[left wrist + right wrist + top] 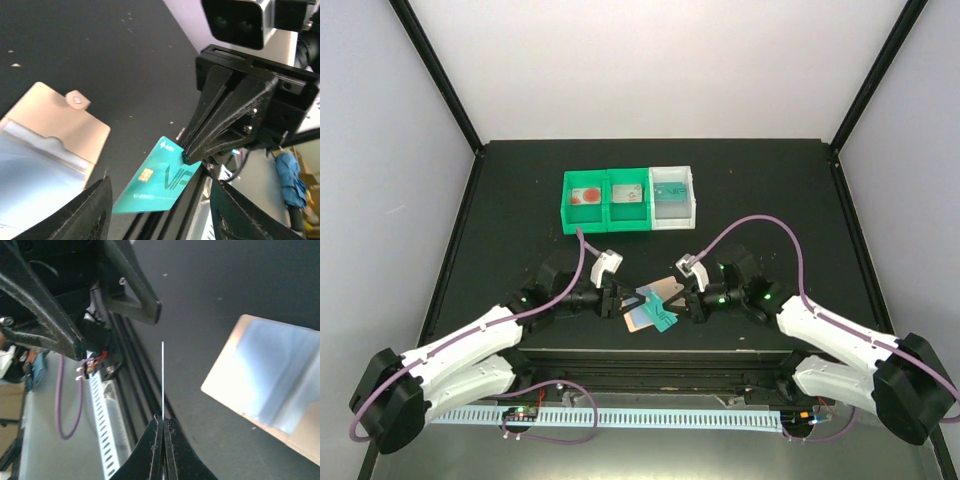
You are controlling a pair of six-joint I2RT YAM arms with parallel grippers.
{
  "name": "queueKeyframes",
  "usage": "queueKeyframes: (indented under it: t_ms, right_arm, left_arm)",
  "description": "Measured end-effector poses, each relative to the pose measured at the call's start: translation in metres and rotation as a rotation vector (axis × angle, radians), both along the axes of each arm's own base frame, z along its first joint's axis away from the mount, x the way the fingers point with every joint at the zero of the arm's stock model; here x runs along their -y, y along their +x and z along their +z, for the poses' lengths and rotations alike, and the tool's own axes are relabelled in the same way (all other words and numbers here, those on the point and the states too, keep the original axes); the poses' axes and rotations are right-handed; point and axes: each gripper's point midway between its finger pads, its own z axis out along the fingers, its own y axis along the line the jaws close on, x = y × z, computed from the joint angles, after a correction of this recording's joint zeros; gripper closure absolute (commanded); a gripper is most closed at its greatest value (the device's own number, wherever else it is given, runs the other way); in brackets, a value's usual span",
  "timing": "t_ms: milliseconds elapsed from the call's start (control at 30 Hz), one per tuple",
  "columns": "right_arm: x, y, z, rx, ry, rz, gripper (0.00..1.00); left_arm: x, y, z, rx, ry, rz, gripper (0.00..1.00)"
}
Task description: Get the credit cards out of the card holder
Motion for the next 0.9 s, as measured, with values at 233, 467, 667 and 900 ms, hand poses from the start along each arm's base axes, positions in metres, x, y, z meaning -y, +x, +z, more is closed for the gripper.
queueKeyframes:
  t_ms: [233, 467, 667, 900]
  right_arm:
    - [-0.006, -0.02, 0.021, -0.013, 0.1, 0.119, 0.99]
    - [-0.008, -0.027, 0.033, -0.005, 0.154, 0.163, 0.99]
    - [-0.007, -0.026, 0.031, -0.018, 0.147, 0.145, 0.89]
    - [-0.004, -0.018, 0.038, 0.006, 0.159, 0.073, 0.52]
  left_arm:
    - [0.004, -0.019, 0.008, 0.0, -0.014, -0.124, 0.57]
    - [0.008, -0.034, 0.011, -0.034, -0.043, -0.215, 0.97]
    - [0.012, -0.04, 0.018, -0.039, -0.08, -0.262, 0.99]
    - [0.014, -0.037, 0.02, -0.05, -0.094, -0.251, 0.99]
